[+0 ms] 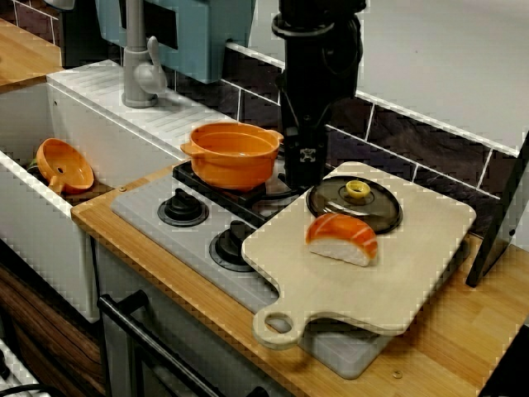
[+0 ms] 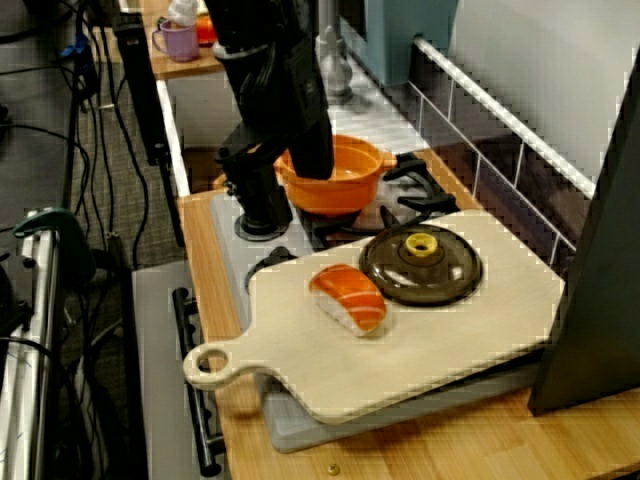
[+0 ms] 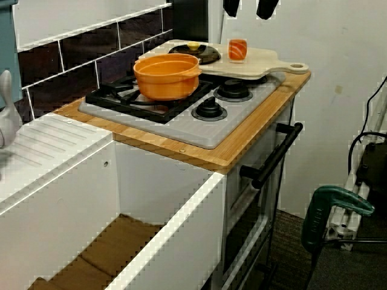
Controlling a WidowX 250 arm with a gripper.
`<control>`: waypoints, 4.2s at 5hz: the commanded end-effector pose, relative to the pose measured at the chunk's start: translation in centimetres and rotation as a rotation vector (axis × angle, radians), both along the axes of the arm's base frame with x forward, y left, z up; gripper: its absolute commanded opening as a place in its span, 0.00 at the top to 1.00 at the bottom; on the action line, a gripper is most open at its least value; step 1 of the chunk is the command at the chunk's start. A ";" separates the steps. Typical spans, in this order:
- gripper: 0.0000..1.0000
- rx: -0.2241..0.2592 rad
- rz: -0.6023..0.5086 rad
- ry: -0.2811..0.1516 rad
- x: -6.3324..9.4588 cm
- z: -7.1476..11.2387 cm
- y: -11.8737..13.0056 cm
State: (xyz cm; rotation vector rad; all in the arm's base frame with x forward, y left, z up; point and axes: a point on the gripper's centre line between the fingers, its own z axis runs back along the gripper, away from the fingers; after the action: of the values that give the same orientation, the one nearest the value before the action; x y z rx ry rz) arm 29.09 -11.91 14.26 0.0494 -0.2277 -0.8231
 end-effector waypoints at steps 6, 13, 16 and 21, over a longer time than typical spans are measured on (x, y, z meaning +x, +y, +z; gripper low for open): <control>0.00 -0.041 0.063 0.012 3.4 -3.6 -2.6; 0.00 -0.079 0.193 0.043 3.4 -5.3 -2.0; 1.00 -0.104 0.283 0.035 3.1 -5.5 -1.6; 1.00 -0.095 0.385 0.043 1.6 -0.7 1.8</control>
State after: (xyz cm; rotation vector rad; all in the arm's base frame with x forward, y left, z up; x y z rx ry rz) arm 30.16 -10.91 11.28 -0.0101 -0.1282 -0.4559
